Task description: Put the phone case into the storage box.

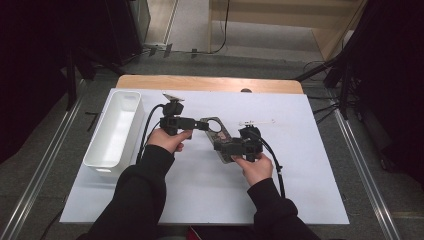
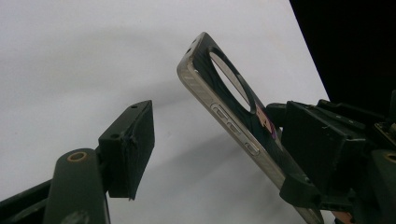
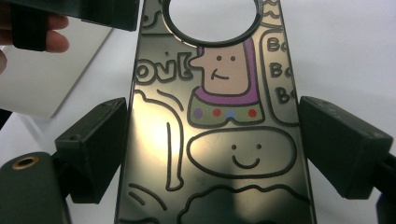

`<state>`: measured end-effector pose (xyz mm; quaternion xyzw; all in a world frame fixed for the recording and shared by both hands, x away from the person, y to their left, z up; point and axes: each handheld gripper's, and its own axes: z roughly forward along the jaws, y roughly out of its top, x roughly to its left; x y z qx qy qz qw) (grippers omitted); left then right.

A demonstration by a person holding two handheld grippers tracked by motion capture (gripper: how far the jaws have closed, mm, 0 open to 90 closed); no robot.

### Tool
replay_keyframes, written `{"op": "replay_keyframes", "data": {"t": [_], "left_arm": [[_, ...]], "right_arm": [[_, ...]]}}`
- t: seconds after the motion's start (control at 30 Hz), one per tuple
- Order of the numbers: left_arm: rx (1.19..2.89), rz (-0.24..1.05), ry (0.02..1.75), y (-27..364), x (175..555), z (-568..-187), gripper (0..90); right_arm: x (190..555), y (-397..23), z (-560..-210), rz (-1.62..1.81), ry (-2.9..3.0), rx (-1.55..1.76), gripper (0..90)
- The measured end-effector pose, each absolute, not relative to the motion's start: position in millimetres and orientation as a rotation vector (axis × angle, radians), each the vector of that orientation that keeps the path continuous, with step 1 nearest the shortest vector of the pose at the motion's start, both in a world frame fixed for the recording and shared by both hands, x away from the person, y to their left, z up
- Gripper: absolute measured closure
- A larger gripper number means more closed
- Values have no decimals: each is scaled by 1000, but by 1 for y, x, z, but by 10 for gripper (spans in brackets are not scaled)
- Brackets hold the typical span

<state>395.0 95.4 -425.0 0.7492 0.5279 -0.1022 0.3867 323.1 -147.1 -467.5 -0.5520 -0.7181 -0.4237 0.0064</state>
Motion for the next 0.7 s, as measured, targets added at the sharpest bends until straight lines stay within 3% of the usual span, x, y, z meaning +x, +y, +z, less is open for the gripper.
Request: {"op": "replay_keyframes", "data": {"t": [0.7], "left_arm": [[1883,-269,1400,90,405,-430,275]], "right_arm": [[324,-141,-468,-1346,-2225,-1725,108]]}}
